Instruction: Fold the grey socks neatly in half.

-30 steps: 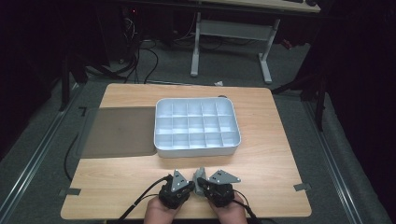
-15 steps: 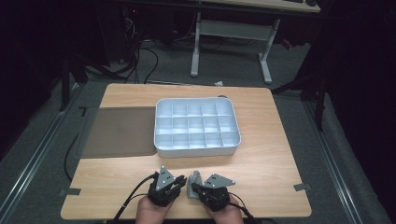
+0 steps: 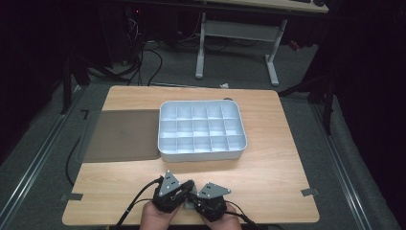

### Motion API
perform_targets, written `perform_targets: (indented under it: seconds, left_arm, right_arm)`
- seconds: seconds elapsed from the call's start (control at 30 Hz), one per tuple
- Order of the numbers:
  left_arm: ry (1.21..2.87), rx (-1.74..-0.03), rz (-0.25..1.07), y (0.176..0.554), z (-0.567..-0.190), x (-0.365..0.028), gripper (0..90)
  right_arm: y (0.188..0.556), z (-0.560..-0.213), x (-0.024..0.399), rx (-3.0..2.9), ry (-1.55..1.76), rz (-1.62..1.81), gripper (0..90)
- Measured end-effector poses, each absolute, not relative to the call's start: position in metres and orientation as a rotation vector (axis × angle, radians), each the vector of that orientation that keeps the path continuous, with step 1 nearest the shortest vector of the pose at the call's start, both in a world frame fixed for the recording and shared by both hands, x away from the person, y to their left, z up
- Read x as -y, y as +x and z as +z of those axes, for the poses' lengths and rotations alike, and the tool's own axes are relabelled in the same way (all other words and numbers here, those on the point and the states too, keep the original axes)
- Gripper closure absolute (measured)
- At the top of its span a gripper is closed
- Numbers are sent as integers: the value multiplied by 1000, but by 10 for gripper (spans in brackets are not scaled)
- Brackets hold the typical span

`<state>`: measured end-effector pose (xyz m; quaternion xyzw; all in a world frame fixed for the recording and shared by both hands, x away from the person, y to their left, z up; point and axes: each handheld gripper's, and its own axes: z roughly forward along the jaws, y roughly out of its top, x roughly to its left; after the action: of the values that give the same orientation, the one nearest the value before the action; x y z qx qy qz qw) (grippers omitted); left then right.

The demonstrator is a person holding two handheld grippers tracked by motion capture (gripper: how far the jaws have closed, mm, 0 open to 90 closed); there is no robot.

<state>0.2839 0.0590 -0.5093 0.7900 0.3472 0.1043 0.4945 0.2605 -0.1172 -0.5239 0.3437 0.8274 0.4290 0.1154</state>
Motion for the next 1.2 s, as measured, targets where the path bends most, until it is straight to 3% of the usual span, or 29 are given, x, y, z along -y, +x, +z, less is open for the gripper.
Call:
perform_targets:
  seconds: [0.6,0.83,0.9,1.03,1.2]
  left_arm:
    - [1958,-874,263,291,-524,-61,900]
    - [1958,-876,276,289,-525,-60,900]
    - [1957,-877,279,289,-525,-60,900]
    - [1953,-881,276,289,-525,-60,899]
    - [1954,-881,275,289,-526,-61,899]
  right_arm:
    - [259,-524,120,-2413,1009,1271,898]
    - [255,-510,136,-2341,1101,1352,738]
    - [253,-506,138,-2328,1150,1363,628]
    - [256,-511,135,-2346,1225,1337,517]
    - [259,-523,131,-2415,1281,1258,472]
